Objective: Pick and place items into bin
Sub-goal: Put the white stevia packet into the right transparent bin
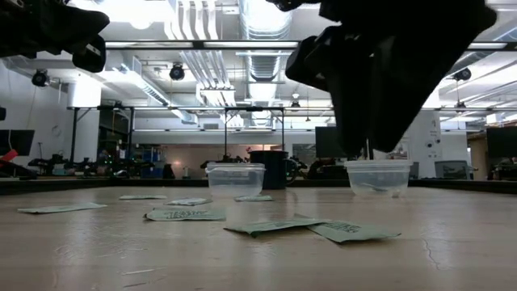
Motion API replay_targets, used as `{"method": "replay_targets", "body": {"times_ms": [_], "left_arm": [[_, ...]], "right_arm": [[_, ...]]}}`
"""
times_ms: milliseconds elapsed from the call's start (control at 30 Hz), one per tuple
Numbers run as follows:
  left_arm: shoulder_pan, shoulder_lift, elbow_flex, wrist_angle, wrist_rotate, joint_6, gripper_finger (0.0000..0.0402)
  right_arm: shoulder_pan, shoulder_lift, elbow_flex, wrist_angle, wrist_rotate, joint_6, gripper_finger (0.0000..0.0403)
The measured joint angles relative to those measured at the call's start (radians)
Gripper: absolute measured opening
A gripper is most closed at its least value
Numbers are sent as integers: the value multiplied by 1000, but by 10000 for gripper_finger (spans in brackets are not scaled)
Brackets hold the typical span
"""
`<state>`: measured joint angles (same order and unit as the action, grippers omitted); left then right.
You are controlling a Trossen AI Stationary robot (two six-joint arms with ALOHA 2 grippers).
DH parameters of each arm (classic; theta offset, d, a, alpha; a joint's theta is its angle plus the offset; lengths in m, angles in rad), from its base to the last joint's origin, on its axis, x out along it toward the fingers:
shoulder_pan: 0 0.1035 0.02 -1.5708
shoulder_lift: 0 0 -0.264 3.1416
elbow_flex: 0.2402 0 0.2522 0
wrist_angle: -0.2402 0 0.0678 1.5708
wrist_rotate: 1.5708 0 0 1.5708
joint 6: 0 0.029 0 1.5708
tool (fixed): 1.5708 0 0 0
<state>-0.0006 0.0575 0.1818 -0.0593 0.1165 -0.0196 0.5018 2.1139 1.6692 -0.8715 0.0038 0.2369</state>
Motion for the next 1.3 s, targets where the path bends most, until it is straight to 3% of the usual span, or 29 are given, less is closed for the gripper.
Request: {"method": "replay_targets", "body": {"times_ms": [1300], "left_arm": [[0,0,0,0,0,0,0]], "right_arm": [[-25,0,-11,24,-1,48,123]]}}
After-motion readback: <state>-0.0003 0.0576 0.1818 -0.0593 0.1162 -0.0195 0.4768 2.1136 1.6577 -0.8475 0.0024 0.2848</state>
